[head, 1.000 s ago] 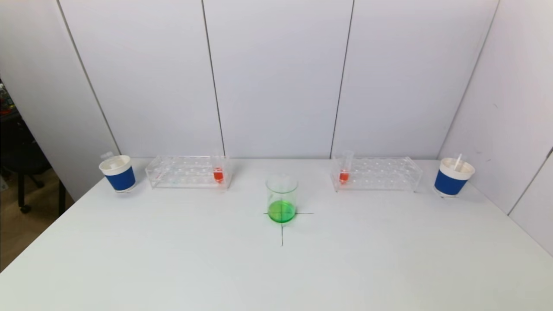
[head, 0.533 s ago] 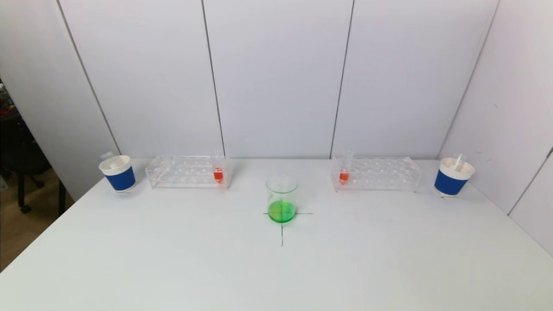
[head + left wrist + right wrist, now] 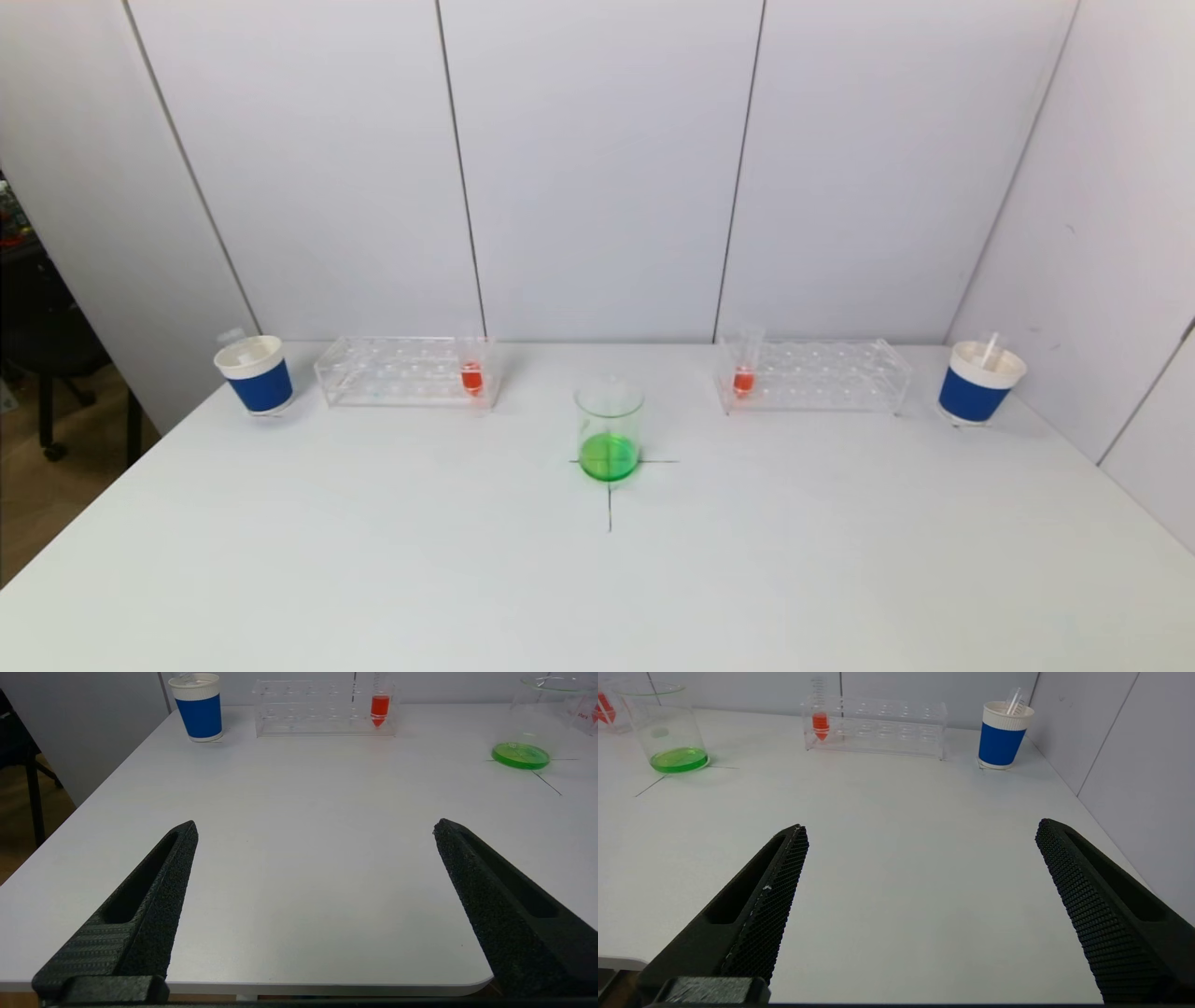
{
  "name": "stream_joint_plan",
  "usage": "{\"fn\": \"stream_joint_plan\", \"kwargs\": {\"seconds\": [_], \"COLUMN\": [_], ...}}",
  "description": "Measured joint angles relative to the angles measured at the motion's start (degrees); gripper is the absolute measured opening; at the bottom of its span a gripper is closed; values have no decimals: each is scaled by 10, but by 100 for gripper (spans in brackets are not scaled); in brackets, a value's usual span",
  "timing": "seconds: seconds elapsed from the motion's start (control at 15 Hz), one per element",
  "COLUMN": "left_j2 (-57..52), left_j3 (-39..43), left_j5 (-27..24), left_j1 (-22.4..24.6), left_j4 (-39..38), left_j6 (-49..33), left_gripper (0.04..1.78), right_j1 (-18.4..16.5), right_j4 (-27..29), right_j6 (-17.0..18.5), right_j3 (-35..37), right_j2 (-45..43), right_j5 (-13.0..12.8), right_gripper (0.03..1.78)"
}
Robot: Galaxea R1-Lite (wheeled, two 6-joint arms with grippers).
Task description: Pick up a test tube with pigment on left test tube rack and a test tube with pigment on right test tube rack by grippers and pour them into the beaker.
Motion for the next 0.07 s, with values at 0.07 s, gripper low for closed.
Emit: {"fn": "stream_joint_plan", "kwargs": {"seconds": [0.07], "left_j2": [0], "left_j3": [0], "left_j5": [0], "left_j1": [0], "left_j4": [0], "left_j6": [0], "left_gripper": [176], "right_j1": [0], "right_j4": [0], "right_j6": [0], "right_j3": [0], "right_j2": [0], "right_j5": [0], "right_gripper": [177]}}
